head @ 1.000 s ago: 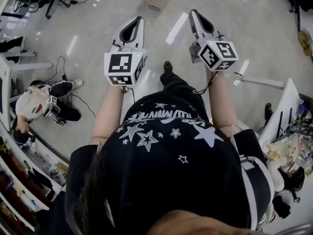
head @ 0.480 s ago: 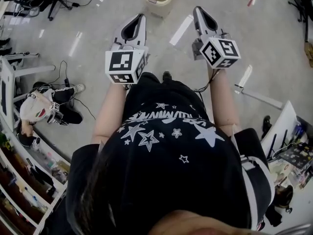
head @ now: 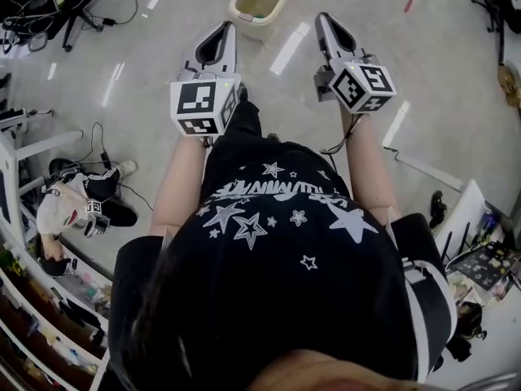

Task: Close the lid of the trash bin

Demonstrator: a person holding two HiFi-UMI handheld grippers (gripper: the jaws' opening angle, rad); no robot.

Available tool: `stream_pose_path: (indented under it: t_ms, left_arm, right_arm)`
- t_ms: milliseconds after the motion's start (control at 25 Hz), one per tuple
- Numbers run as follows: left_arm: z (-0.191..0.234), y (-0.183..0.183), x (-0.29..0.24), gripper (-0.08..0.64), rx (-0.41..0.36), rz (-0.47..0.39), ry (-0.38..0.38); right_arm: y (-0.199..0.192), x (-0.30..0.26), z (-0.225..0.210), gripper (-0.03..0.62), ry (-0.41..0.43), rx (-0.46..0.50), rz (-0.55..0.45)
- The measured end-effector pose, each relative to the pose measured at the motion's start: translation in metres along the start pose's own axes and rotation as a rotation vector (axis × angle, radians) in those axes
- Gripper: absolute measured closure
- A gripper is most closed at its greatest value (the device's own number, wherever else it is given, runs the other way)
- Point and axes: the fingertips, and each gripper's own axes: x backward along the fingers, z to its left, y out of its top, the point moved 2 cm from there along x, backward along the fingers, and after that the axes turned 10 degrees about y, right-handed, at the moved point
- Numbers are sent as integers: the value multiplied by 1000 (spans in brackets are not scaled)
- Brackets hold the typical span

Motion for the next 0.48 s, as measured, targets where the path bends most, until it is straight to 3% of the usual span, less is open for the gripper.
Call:
stream_pose_path:
  t_ms: [280,480]
  left_arm:
    - [44,14,-100,548,8,6,-79]
    - [69,5,-160,548,20,78,-128]
  right_arm:
    - [21,-83,-43,586,-48,45,27]
    - [18,-120,-76,586,-141,-2,32]
